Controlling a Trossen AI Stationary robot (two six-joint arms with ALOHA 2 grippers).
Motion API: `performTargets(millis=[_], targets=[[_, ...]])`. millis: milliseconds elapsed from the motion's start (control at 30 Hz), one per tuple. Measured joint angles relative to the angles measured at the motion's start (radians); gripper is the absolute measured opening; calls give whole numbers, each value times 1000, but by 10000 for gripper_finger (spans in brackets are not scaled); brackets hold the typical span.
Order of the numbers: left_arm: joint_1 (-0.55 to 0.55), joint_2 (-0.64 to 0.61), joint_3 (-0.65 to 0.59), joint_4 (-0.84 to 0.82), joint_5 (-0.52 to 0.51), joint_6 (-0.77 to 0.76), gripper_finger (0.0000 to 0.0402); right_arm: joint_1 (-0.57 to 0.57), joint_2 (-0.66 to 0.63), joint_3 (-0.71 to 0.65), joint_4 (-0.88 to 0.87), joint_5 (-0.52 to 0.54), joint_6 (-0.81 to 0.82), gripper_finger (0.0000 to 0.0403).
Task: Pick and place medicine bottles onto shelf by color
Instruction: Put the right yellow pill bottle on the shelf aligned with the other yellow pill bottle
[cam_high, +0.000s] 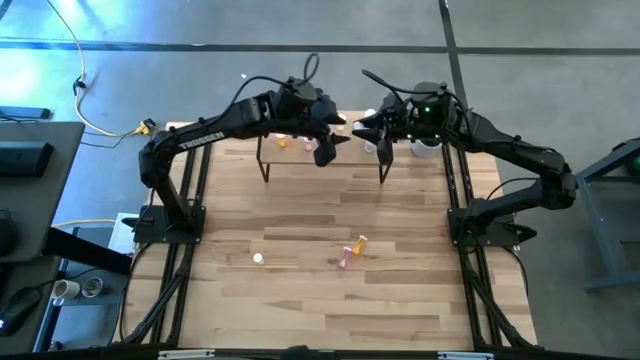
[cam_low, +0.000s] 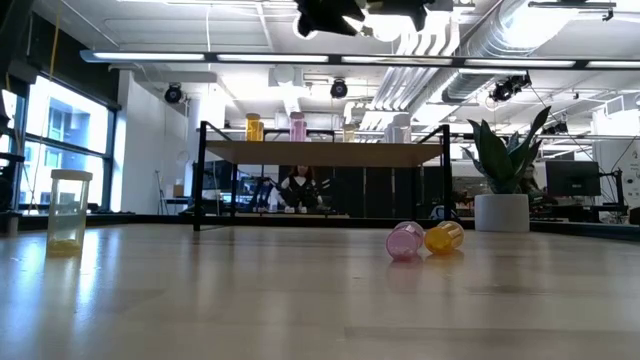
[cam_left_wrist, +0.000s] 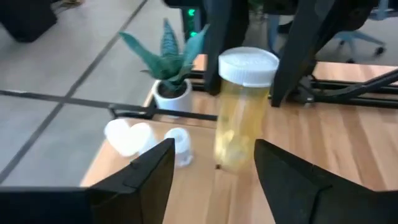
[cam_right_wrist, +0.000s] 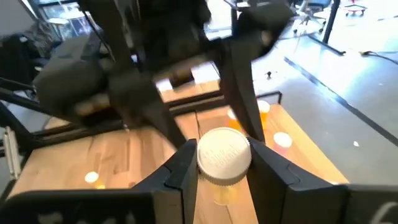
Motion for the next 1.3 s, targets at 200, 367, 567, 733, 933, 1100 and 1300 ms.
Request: performTargets(millis=[200,367,567,733,933,1100,1300], targets=[[25,-80,0,-27,-7,-1,215,-17,0,0,10,32,4,97],[37,-150,0,-75,-9,-1,215,-43,0,0,11,73,52,97],[37,-229,0,-166,-6,-1,215,-50,17,0,9,119,56,97],[26,-282,0,-216,2,-4,215,-42,90,-1,3,147,56,97],[19,-333,0,-247,2,-27,215,-38,181,-1,37,147,69,97],[23,-357,0,-303,2,-34,215,-33,225,-1,56,151,90,97],[27,-366,-42,-323,7,-54,215,11,243,-1,40,244,116,97]])
